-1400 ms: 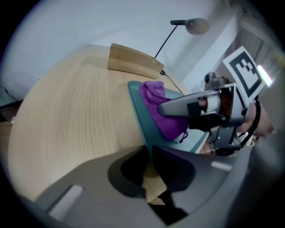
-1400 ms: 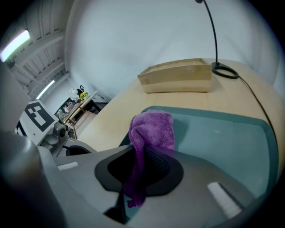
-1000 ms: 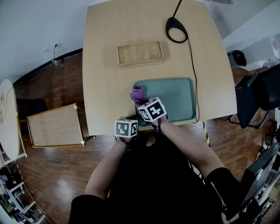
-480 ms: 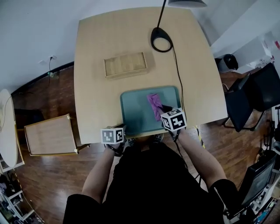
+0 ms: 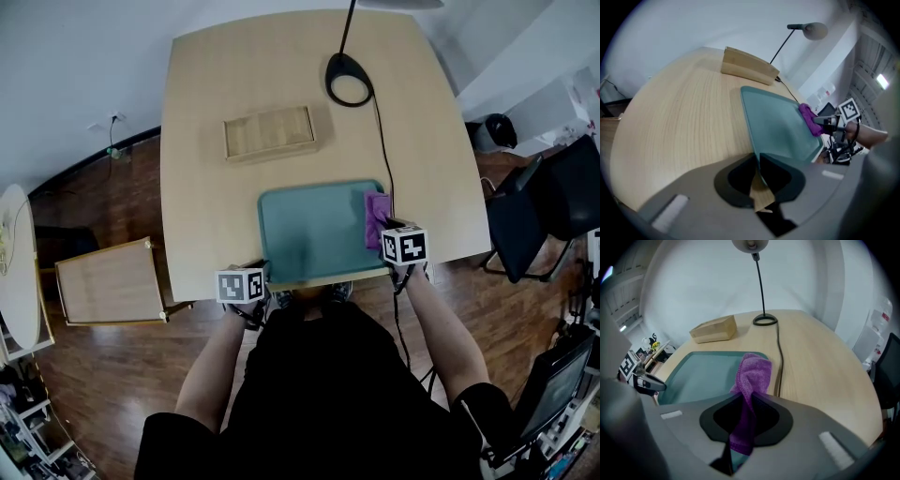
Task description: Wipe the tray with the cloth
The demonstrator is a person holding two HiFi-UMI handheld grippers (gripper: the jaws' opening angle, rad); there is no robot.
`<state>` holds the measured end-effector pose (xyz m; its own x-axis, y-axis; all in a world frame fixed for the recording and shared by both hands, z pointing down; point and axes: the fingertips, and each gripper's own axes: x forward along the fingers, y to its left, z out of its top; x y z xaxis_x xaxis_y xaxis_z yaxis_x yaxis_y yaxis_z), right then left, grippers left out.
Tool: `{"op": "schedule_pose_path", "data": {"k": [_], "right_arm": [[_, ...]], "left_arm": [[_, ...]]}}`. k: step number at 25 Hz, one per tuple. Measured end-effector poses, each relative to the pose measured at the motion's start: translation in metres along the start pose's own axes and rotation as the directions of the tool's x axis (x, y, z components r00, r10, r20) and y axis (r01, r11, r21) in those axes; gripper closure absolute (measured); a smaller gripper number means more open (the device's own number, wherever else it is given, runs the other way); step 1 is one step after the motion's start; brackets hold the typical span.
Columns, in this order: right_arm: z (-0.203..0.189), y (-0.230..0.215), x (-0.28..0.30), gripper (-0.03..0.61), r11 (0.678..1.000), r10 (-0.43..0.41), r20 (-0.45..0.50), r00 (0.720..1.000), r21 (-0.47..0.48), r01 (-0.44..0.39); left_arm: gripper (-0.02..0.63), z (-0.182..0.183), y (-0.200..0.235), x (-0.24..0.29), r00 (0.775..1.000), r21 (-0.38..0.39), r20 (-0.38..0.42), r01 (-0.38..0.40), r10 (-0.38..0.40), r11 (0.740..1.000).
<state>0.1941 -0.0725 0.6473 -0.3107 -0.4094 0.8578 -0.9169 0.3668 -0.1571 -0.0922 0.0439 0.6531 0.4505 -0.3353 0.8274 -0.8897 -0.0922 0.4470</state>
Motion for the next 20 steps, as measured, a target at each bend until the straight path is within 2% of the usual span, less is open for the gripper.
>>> {"op": "schedule_pose_path", "data": {"k": [3, 6, 12, 20], "right_arm": [[-0.003, 0.016, 0.006, 0.526, 0.999, -0.002, -0.012, 1.000, 0.040, 0.003], [0.003, 0.052, 0.011, 0.526, 0.996, 0.067, -0.008, 0.998, 0.052, -0.066], [0.007, 0.143, 0.027, 0.526, 0.981, 0.179, -0.055, 0.982, -0.070, -0.182], [0.011, 0.239, 0.047, 0.526, 0.936, 0.276, -0.118, 0.954, -0.190, -0.295]], "left_arm": [[0.558, 0.000, -0.001, 0.001, 1.000, 0.002, -0.004, 0.011, -0.011, 1.000], [0.557, 0.000, -0.002, 0.000, 1.000, 0.006, -0.003, 0.031, -0.031, 0.999], [0.554, 0.000, -0.004, 0.001, 0.997, 0.017, -0.011, 0.070, -0.070, 0.997], [0.549, 0.000, -0.008, 0.000, 0.992, 0.032, -0.030, 0.127, -0.126, 0.991]]}}
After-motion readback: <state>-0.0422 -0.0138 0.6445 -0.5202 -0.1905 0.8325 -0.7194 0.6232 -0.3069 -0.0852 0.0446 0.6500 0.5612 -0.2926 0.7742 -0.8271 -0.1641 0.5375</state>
